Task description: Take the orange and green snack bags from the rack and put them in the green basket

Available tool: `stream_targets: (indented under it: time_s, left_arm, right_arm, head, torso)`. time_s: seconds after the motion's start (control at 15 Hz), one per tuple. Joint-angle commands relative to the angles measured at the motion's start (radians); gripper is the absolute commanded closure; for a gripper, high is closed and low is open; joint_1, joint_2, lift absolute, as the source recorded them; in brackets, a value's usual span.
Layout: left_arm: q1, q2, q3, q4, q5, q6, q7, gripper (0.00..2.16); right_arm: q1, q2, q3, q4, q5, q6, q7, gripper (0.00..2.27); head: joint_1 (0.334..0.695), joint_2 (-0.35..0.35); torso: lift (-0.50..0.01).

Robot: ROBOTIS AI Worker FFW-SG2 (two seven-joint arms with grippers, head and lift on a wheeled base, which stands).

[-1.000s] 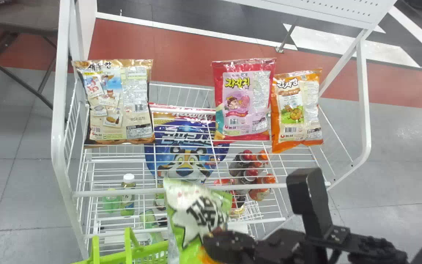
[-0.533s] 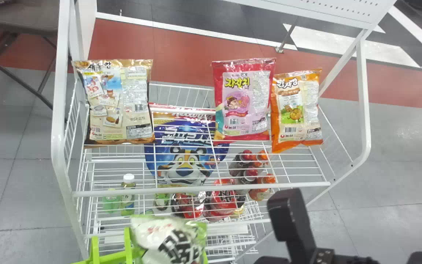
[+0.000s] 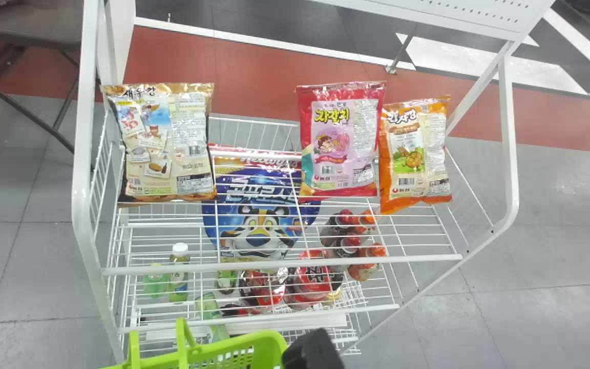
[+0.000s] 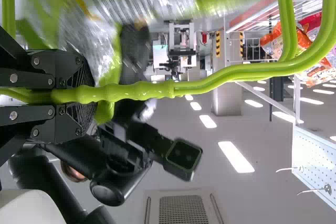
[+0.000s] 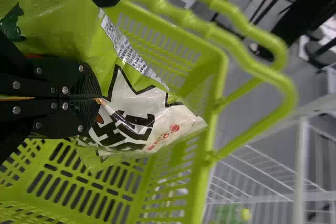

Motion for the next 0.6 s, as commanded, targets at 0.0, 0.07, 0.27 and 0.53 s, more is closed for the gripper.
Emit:
stream_targets:
  time_s: [0.0, 0.07, 0.27, 0.53]
  left_arm:
    - [0.004, 0.001, -0.001, -0.002, 0.000, 0.000, -0.007, 2.15]
    - [0.006, 0.001, 0.002, -0.002, 0.000, -0.003, -0.010, 2.15]
    - [0.007, 0.000, 0.002, -0.002, -0.014, -0.022, -0.013, 2.15]
    - [0.007, 0.000, -0.002, 0.001, -0.035, -0.058, -0.009, 2.15]
  right_arm:
    - [-0.026, -0.001, 0.030, 0.098, 0.023, -0.006, -0.006, 2.25]
    - [-0.043, -0.001, 0.033, 0.130, 0.025, -0.009, -0.012, 2.04]
    - [-0.043, -0.001, 0.029, 0.132, 0.083, -0.031, -0.031, 0.00]
    - [-0.038, -0.006, -0.037, 0.089, 0.095, -0.092, -0.040, 0.05]
  head:
    - [0.695, -0.350]
    - [0.695, -0.350]
    - [0.695, -0.350]
    - [0.695, -0.350]
  torso:
    - [0.000]
    - [0.000]
    - [0.000]
    - [0.000]
